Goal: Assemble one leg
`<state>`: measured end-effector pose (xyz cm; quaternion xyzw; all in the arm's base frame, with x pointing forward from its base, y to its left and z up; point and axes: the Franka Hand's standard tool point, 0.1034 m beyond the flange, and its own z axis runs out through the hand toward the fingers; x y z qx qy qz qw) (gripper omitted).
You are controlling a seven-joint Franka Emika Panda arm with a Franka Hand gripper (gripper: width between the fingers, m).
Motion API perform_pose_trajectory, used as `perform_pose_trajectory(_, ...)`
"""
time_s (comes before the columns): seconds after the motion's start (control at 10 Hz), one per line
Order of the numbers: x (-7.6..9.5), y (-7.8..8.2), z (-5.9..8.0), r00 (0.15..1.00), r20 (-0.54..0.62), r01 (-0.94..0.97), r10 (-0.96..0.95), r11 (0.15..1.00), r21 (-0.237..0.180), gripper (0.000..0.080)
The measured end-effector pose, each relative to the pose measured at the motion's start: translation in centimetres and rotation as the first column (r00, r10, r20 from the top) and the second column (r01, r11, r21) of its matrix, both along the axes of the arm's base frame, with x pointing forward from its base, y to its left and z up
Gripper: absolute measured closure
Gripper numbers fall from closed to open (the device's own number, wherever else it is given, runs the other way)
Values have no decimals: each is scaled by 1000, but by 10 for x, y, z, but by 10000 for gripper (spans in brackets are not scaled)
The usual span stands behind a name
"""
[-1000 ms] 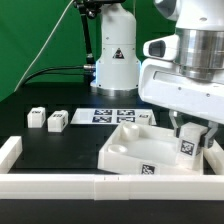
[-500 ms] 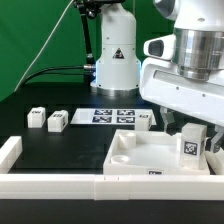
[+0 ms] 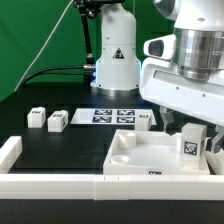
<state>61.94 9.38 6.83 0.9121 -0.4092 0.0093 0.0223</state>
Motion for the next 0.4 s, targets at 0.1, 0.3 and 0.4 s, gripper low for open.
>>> perform_pose_trajectory(0.1,0,0,0,1000,0,0,0,1000,0,150)
perform_pose_trajectory(0.3,0,0,0,1000,0,0,0,1000,0,150)
perform_pose_trajectory(0.4,0,0,0,1000,0,0,0,1000,0,150)
